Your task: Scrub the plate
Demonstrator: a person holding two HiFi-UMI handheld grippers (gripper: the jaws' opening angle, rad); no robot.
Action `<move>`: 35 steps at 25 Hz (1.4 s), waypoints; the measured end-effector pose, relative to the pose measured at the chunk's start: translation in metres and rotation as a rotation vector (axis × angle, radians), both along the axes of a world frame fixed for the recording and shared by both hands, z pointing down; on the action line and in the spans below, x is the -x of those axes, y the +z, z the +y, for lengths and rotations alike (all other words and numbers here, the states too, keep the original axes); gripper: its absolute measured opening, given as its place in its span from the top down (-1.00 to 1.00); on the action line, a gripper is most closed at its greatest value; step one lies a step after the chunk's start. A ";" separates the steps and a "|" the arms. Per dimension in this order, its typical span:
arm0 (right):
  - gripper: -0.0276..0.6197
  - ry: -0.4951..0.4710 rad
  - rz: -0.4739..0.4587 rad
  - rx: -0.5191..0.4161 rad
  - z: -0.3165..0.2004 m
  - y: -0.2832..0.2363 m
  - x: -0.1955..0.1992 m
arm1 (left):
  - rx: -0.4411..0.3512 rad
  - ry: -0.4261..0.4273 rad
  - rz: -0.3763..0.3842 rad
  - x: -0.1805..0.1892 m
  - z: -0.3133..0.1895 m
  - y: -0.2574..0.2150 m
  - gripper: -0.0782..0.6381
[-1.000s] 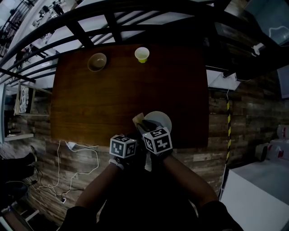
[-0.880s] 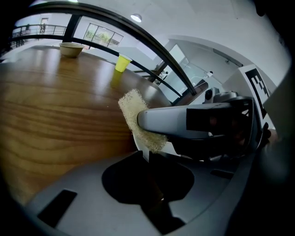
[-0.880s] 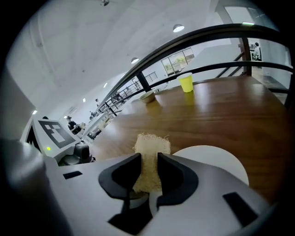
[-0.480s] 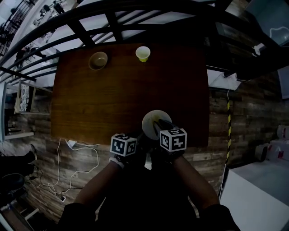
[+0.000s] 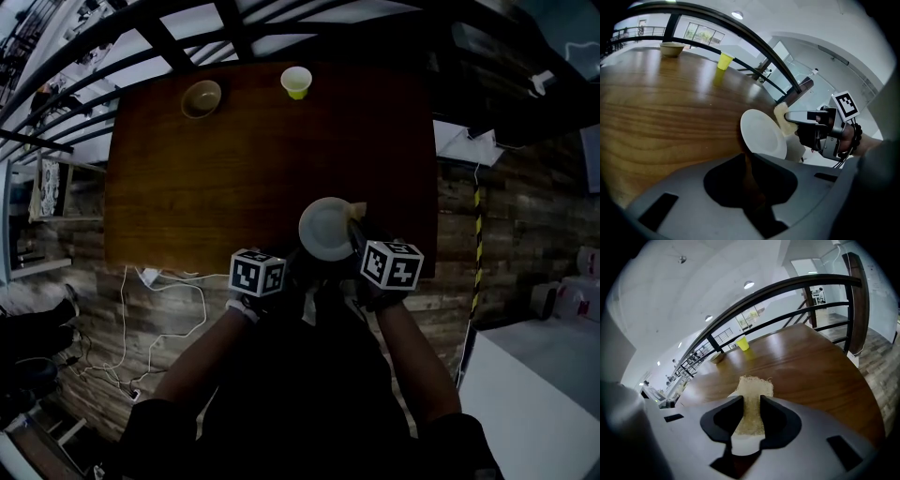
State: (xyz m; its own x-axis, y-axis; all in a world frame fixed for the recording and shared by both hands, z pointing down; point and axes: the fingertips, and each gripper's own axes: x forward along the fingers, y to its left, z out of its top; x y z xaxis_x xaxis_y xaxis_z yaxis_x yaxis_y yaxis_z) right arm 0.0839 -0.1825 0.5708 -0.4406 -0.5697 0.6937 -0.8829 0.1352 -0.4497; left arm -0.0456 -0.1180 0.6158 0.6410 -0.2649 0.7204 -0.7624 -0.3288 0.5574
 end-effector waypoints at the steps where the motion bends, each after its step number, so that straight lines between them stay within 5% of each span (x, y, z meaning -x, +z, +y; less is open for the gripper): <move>1: 0.55 0.003 -0.001 -0.005 0.000 -0.002 -0.001 | -0.003 0.000 0.002 -0.002 -0.001 0.000 0.69; 7: 0.55 -0.023 0.015 -0.003 0.011 0.002 0.014 | -0.013 -0.041 0.032 0.001 -0.002 -0.005 0.69; 15: 0.55 -0.290 0.005 -0.009 0.029 0.008 0.114 | -0.019 -0.088 0.072 0.015 -0.004 -0.011 0.69; 19: 0.55 -0.348 0.011 0.013 0.033 0.016 0.133 | 0.002 -0.125 0.079 0.022 0.000 -0.009 0.69; 25: 0.55 -0.313 0.009 0.043 0.043 0.025 0.115 | 0.021 -0.133 0.089 0.026 0.005 -0.004 0.69; 35: 0.55 -0.100 0.008 0.052 0.031 0.026 0.036 | 0.034 -0.067 0.057 0.008 0.001 0.003 0.69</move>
